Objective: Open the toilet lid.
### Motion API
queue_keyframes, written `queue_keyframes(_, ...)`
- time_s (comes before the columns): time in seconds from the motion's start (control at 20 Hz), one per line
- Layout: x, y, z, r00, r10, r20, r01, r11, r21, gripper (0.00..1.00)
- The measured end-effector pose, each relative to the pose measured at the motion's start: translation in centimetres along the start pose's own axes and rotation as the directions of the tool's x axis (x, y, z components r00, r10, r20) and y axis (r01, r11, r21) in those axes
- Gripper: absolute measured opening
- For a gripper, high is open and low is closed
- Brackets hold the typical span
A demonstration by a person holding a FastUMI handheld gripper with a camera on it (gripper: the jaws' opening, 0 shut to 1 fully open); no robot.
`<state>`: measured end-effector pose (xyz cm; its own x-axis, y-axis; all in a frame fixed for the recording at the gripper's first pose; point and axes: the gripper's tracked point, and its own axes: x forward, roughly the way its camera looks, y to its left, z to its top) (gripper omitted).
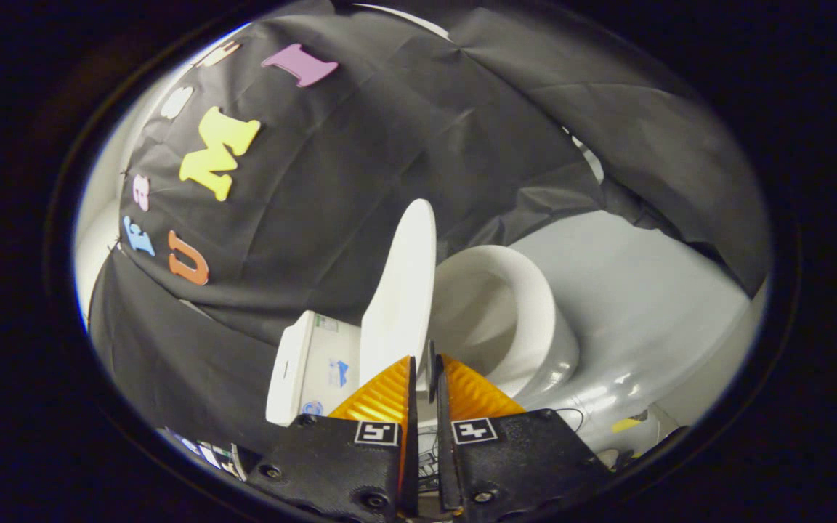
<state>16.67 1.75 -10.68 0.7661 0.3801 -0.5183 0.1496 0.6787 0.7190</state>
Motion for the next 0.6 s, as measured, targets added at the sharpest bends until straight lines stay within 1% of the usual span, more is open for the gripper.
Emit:
queue_keyframes(0.2,-1.3,4.6,0.0,0.999,0.041,0.004,-0.04,0.997,-0.065,0.14)
queue_keyframes(0.3,-1.6,6.2,-0.2,0.999,0.045,0.005,-0.044,0.994,-0.105,0.14)
queue_keyframes(0.45,-1.9,8.1,-0.5,0.999,0.032,0.009,-0.03,0.988,-0.153,0.14)
queue_keyframes(0.6,-1.8,9.4,-0.7,1.0,0.02,0.011,-0.018,0.984,-0.177,0.14)
